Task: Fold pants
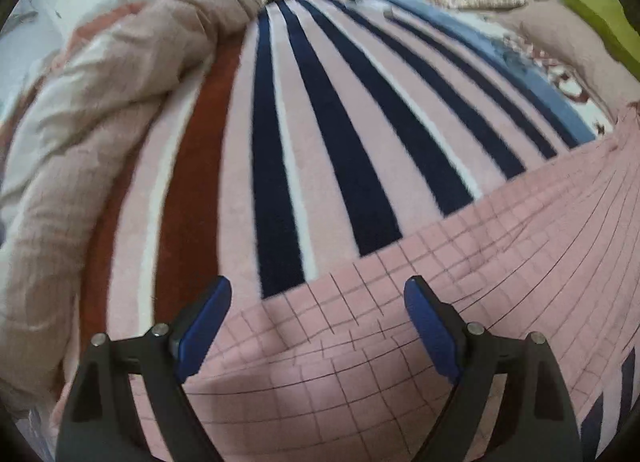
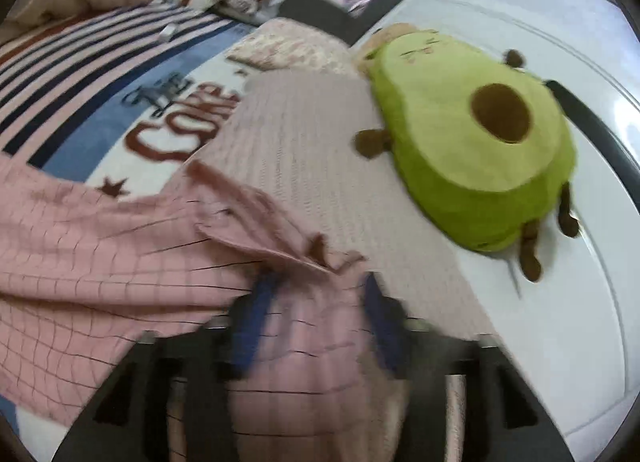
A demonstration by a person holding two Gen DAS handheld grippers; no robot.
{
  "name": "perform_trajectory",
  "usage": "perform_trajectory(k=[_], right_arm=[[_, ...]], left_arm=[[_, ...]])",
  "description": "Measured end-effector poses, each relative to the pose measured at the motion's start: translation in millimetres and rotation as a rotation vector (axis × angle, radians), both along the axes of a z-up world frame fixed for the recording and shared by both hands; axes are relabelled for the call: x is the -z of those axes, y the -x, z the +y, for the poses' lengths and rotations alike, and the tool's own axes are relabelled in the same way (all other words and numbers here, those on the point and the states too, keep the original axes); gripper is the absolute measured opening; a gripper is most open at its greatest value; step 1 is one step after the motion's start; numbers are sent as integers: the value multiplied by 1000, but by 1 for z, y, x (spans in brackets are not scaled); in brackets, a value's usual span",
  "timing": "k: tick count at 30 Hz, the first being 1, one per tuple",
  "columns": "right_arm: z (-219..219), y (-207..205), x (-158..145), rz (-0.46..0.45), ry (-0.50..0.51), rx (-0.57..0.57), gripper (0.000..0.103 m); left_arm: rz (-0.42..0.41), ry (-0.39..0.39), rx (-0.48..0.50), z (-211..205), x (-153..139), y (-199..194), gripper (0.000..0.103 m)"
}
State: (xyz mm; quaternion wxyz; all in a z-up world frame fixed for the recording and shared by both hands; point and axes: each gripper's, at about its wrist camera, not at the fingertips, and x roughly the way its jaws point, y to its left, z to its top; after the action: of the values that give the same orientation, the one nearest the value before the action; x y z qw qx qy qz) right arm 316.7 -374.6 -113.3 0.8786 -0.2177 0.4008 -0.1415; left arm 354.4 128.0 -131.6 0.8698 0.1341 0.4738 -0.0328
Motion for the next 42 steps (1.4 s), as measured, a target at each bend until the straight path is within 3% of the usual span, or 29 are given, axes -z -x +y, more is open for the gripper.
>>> perform_trajectory(k=[1,5,8,9,10,11,12,13,16,19,25,28,32,35,36,37,39,42], right_arm=[[-7,6,-7,-27,-48,13,80],[-29,14,-10,10,-216,53,80],[-31,16,2,84,-398,-30,81],[-26,17,3,79,-373,-41,74],[-17,17,6,82,-312,-62,52],[-11,18,7,80,-287,-86,41],[-4,19,7,71,-276,-110,13],[2,19,6,74,-291,-131,6],[21,23,-2,30,-279,-166,6],[48,28,-26,-8,-372,-229,6],[150,34,-62,-30,-573,-496,6],[211,30,-48,24,-698,-622,6],[284,31,8,213,-777,-720,7],[303,34,47,353,-786,-737,23],[302,37,47,349,-792,-759,30],[296,40,42,325,-815,-785,33],[278,41,27,270,-898,-818,53],[249,39,10,166,-960,-807,61]], left_arm=[[-26,11,-6,1,-7,4,86],[-93,95,-17,7,-35,22,86],[-95,139,-28,11,-43,29,86],[-94,150,-34,12,-44,31,86],[-91,155,-35,11,-44,32,86],[-90,159,-35,10,-45,33,86],[-94,159,-35,10,-45,35,86],[-102,160,-38,10,-46,36,86],[-131,185,-42,15,-53,43,86],[-156,216,-41,21,-65,52,86],[-170,329,-39,34,-84,71,86],[-139,351,-5,28,-83,79,86],[-102,405,27,16,-77,90,86],[-51,447,55,3,-70,94,86],[-43,452,62,-2,-68,95,86],[-33,459,68,-6,-66,96,86],[4,479,74,-17,-57,94,86],[75,528,80,-35,-38,88,86]])
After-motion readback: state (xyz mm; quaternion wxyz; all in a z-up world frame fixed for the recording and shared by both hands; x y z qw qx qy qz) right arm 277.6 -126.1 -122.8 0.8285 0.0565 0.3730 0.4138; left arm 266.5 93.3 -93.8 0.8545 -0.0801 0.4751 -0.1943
